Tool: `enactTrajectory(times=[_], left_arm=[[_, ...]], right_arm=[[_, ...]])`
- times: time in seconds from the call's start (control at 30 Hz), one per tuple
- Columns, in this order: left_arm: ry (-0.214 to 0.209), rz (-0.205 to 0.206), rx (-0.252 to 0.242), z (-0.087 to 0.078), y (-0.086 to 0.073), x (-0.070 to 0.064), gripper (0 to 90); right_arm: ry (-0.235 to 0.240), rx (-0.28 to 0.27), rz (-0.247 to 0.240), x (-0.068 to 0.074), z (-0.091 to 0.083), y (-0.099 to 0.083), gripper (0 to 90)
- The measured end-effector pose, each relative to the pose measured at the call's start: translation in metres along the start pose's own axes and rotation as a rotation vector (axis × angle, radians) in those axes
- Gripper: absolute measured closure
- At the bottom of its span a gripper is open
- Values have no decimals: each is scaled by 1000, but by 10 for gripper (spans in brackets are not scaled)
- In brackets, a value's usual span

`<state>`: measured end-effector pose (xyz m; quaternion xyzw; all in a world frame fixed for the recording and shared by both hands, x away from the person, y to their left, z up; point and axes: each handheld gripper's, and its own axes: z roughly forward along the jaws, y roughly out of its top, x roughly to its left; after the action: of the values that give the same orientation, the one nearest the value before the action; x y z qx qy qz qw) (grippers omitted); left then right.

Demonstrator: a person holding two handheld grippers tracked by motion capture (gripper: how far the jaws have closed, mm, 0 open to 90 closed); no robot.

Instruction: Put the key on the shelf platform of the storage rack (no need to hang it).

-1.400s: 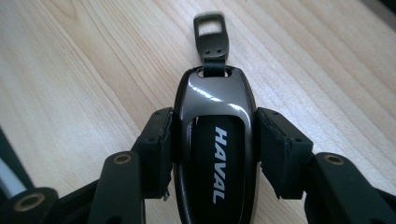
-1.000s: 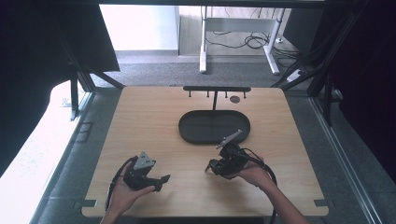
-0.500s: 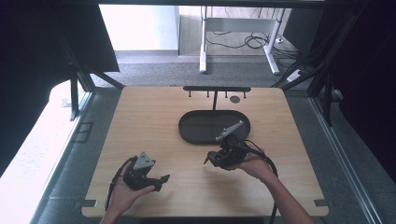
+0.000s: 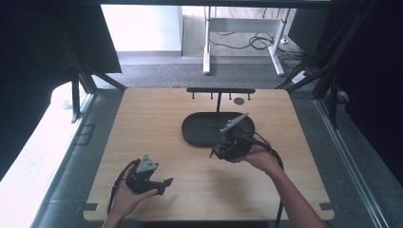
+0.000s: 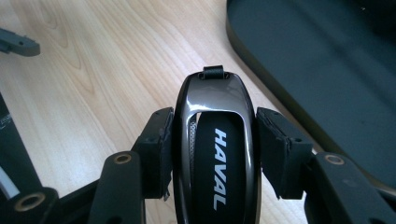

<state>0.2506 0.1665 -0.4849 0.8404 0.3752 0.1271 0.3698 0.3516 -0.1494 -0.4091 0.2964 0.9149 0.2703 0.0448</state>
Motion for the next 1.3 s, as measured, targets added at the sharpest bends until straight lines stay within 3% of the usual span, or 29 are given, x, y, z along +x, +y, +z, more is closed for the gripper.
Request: enactTrajectory(times=[0.87, 1.3], left_arm=[[-1, 8, 9, 1, 0, 0, 225], [-6, 9, 12, 3, 0, -2, 225]], right_arm=[[-3, 0, 4, -30, 3, 29, 498], [-5, 3, 25, -46, 17, 41, 497]])
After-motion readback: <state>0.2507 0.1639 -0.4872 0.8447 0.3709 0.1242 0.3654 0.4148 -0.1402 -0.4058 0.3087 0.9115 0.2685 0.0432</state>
